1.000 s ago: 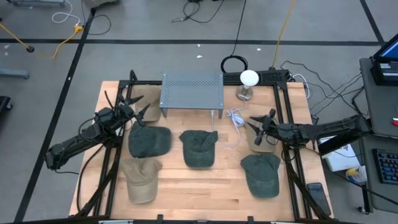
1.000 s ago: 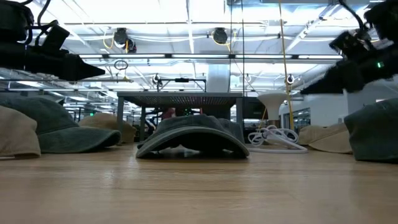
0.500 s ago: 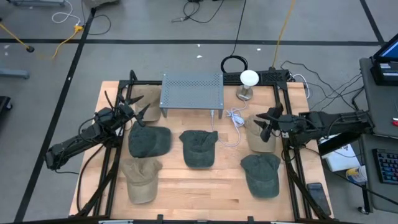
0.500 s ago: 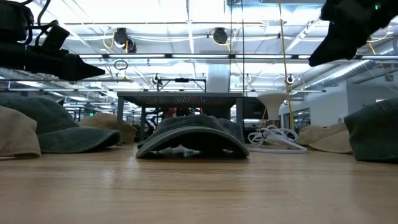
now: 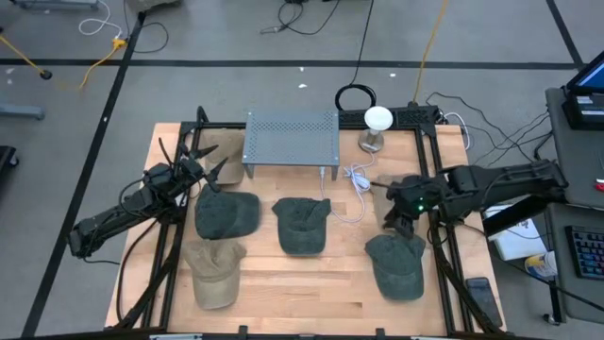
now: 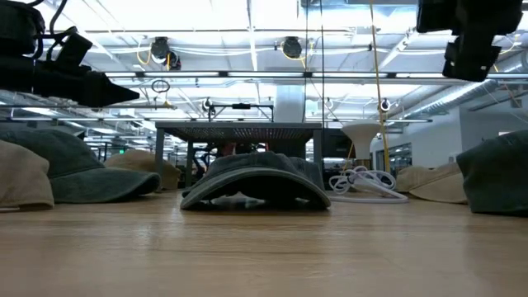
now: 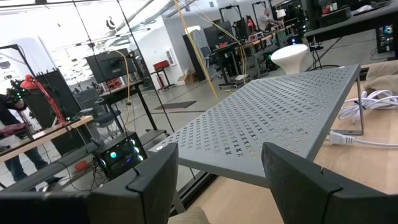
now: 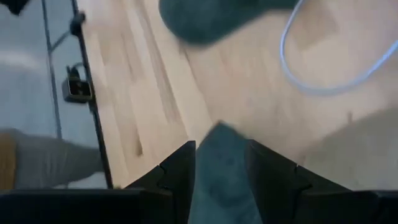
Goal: Pick & Place hat
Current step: Put the bottom right gray cap on the shelf
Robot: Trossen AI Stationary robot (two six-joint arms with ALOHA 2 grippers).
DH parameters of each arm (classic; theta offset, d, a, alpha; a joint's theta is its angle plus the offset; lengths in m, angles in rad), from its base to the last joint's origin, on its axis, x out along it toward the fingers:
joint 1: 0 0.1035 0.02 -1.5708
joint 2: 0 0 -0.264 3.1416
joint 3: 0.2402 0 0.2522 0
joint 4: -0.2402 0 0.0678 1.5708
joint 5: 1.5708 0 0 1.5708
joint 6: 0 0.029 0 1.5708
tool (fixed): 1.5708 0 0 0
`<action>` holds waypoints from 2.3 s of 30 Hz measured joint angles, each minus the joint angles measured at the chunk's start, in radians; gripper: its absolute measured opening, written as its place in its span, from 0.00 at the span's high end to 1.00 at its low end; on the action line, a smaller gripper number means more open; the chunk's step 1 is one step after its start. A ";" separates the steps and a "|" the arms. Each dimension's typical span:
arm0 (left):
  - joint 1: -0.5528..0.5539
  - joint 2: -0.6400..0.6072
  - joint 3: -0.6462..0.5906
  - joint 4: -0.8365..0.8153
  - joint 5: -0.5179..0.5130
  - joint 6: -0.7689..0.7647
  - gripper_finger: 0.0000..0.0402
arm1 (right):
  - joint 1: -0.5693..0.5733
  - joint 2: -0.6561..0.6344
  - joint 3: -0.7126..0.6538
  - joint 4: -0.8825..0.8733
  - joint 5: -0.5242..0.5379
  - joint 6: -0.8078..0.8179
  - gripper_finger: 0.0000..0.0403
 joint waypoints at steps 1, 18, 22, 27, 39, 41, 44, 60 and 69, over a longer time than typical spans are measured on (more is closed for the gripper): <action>0.000 0.000 0.000 0.000 0.000 0.000 0.41 | 0.000 0.009 0.000 -0.015 -0.008 0.011 0.68; 0.000 0.000 0.000 0.000 0.000 0.000 0.41 | 0.000 0.134 0.000 -0.212 -0.004 -0.236 0.68; 0.000 0.000 0.000 0.000 0.000 0.000 0.41 | 0.000 0.195 0.000 -0.208 -0.001 -0.334 0.68; 0.000 0.000 0.000 0.000 0.000 0.000 0.41 | 0.000 0.260 0.000 -0.145 -0.003 -0.487 0.68; 0.000 0.000 0.000 0.000 0.000 0.000 0.41 | 0.009 0.355 0.000 -0.140 -0.004 -0.619 0.66; 0.000 0.000 0.000 0.000 0.000 0.000 0.41 | 0.019 0.360 0.000 -0.171 -0.004 -0.601 0.63; 0.000 0.000 0.000 0.000 0.000 0.000 0.41 | 0.035 0.363 -0.004 -0.211 -0.004 -0.591 0.57; 0.000 0.000 0.000 0.000 0.000 0.000 0.41 | 0.046 0.415 -0.075 -0.074 -0.057 -0.722 0.58; 0.000 0.000 0.000 0.000 0.001 0.000 0.41 | 0.045 0.470 -0.091 -0.054 -0.060 -0.726 0.58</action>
